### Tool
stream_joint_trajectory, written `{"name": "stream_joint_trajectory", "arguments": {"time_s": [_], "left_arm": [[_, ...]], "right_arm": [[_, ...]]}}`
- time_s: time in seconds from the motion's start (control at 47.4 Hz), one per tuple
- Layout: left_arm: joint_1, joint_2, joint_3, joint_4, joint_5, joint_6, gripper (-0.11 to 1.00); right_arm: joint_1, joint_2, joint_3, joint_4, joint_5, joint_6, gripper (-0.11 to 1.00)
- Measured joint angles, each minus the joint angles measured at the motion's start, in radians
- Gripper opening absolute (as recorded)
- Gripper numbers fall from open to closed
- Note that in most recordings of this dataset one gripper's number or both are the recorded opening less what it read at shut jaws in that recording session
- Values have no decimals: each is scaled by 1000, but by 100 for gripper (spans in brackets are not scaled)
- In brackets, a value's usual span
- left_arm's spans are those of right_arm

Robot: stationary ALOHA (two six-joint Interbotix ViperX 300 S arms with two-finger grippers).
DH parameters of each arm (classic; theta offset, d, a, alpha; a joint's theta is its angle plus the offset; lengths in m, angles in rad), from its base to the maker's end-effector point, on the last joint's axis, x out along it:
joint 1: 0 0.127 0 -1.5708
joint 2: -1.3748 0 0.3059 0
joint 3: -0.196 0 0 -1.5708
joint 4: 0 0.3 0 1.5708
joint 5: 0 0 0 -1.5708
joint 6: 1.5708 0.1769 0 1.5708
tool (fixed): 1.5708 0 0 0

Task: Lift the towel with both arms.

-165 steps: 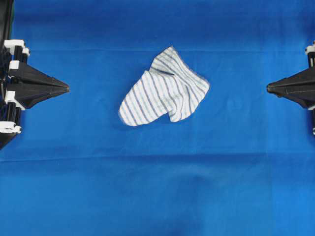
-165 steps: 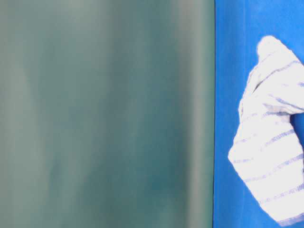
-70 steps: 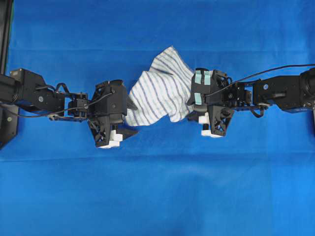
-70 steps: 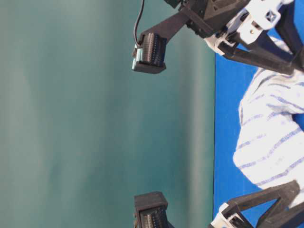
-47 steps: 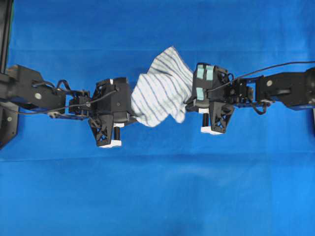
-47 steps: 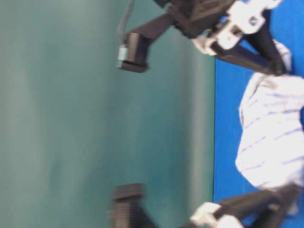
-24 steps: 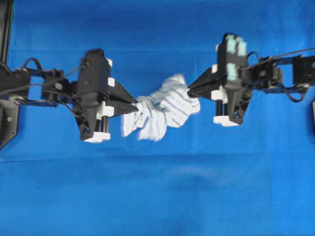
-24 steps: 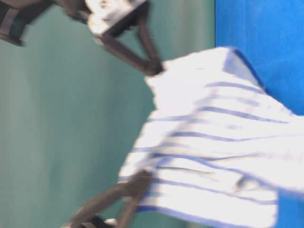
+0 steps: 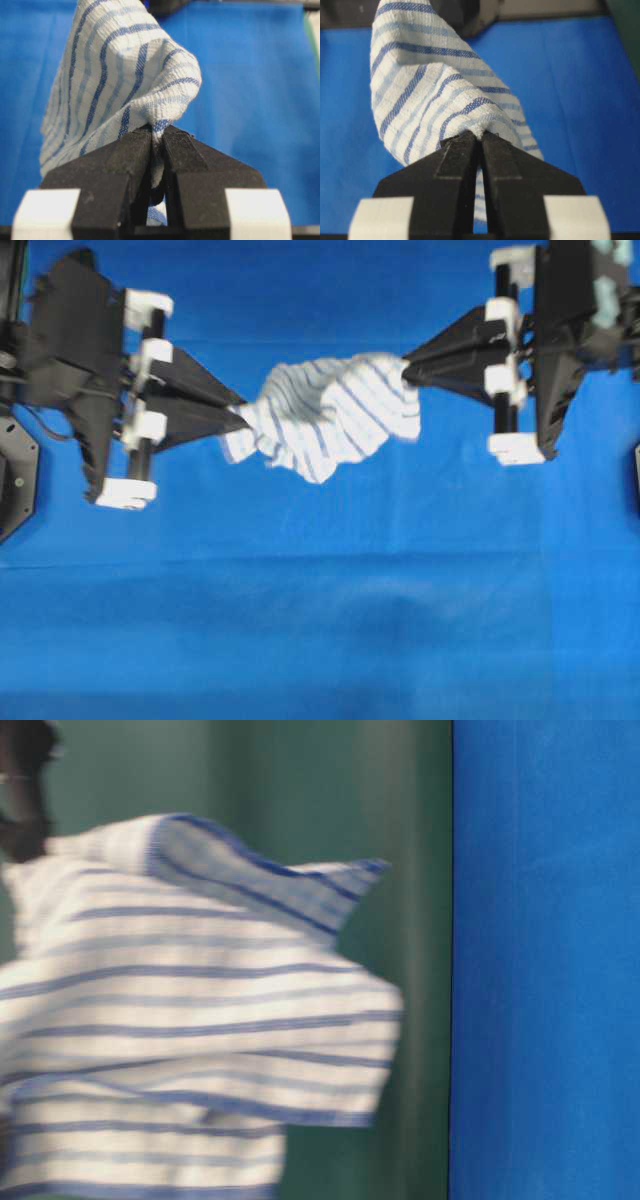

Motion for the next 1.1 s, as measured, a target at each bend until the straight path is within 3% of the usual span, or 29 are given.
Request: {"name": "stream_joint_trajectory", "arguments": {"time_s": [0.485,0.612,0.739,0.823,1.097], "left_arm": [[11,-17,-3,2,5,11,5],[12,-18,-3,3,-3,11,35],[12,-20,-3,2,-15,11,74],[12,-21,-3,3,-18,11,91],[12,-18,21,3,-25,9,90]], "right_arm": [[0,2,-35,-8,26,-20,3],[0,5,-35,-14,26,-17,7],[0,6,-35,-14,29,-6,46],[-2,6,-35,-14,37,-6,66],[0,6,-29,-12,78,3,65]]}}
